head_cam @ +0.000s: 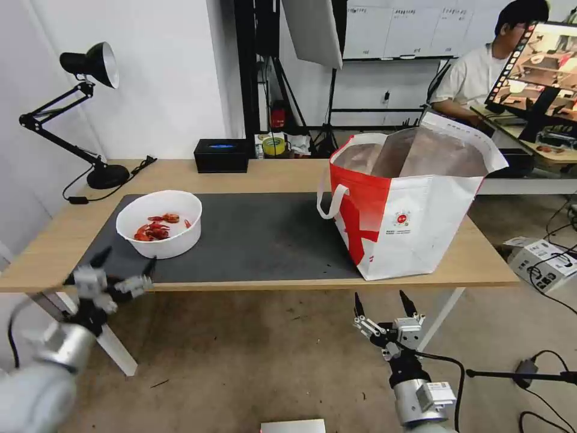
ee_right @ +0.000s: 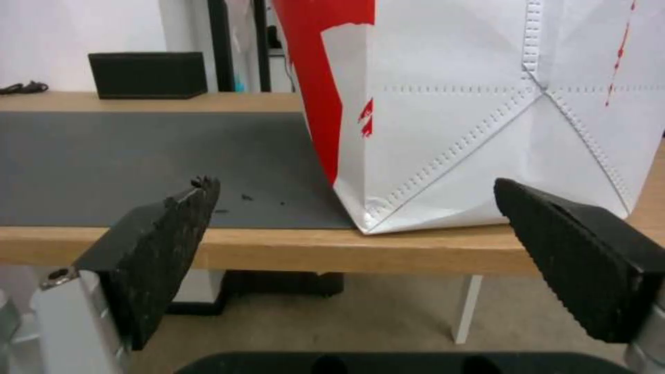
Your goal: Pick up the trash from the table and place it into the takeout bag.
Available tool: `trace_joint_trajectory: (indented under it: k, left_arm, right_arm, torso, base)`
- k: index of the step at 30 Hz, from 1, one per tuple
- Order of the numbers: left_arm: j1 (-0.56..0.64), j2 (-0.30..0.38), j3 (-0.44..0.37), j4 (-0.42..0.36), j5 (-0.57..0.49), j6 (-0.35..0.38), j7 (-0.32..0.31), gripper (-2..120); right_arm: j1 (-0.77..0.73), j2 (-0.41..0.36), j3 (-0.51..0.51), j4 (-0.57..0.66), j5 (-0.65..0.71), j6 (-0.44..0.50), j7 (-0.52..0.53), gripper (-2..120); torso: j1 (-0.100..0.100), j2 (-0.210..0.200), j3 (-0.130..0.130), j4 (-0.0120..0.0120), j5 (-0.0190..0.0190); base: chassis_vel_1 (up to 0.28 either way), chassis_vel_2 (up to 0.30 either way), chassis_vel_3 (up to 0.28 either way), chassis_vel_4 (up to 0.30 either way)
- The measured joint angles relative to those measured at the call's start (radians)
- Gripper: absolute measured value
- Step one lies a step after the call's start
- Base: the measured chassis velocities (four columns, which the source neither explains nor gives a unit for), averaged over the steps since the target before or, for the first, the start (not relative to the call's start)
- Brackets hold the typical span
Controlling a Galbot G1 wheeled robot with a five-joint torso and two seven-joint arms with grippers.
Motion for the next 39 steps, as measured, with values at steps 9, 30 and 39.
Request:
trace_joint_trajectory:
  k: [9, 30, 39]
  left_arm:
    - [-0.081, 0.133, -0.011, 0.049, -0.203, 0.080, -0.049, 100]
    - [-0.437, 0.293, 0.262, 0.313, -0.541, 0.293, -0.102, 100]
    - [-0.631, 0.288, 0.385, 0.390, -0.644, 0.511, -0.192, 100]
  right_arm:
    - [0.000, 0.000, 0.000, 0.000, 0.001, -0.001, 0.000, 100]
    - [0.000, -0.001, 0.000, 0.001, 0.002, -0.001, 0.000, 100]
    - [0.000, -0.001, 0.000, 0.001, 0.002, -0.001, 0.000, 100]
  torso:
    - [0.000, 0.000, 0.000, 0.0000, -0.0002]
    - [0.000, 0.000, 0.000, 0.0002, 0.0000]
    - [0.000, 0.000, 0.000, 0.0002, 0.0000]
  base:
    - [0.000, 0.000, 0.000, 0.000]
    - [0.000, 0.000, 0.000, 0.000]
    - [0.000, 0.000, 0.000, 0.000]
